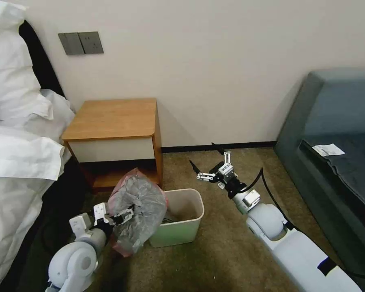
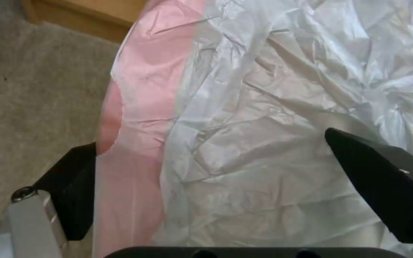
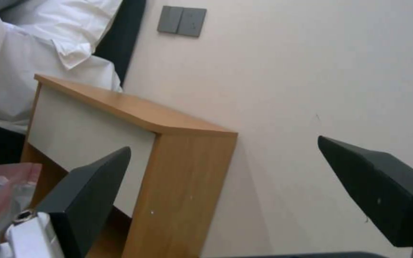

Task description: Pick up the garbage bag from the table and place it over the trash can.

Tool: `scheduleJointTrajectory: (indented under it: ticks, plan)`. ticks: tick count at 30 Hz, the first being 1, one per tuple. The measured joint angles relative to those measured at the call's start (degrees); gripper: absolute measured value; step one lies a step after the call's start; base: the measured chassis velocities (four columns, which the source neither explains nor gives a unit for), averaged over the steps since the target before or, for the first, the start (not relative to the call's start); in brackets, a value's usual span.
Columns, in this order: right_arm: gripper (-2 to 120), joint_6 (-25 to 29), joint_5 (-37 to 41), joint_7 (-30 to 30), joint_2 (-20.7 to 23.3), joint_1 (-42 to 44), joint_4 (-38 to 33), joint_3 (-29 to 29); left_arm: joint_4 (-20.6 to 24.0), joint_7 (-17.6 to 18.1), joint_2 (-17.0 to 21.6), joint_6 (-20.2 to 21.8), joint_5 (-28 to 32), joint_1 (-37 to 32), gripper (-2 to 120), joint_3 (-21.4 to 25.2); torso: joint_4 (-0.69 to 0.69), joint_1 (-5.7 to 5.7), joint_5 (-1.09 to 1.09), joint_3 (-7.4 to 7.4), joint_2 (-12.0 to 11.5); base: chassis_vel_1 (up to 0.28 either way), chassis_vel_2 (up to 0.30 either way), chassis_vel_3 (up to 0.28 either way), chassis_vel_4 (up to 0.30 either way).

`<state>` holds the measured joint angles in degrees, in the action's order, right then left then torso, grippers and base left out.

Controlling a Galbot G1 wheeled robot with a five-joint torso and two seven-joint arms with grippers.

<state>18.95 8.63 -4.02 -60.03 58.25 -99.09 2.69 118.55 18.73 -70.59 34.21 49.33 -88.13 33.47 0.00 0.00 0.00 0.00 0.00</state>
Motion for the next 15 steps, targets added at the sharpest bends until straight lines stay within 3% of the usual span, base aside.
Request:
scheduleJointTrajectory:
  ticks: [6,15]
  plan:
    - [100,0.1,-0.1,-0.3,-0.3,0.0,0.2,0.0,1.9,-0.9,0.1,-0.2,-1.0,-2.4,100,0.9,0.00,0.00,0.00,0.00,0.0,0.000,0.000,0.000,0.000]
    - [100,0.2,-0.5,-0.3,-0.6,0.1,0.0,-0.2,1.0,-2.0,0.1,0.8,-2.4,-0.5,100,-1.0,0.00,0.00,-0.01,0.00,0.0,0.000,0.000,0.000,0.000]
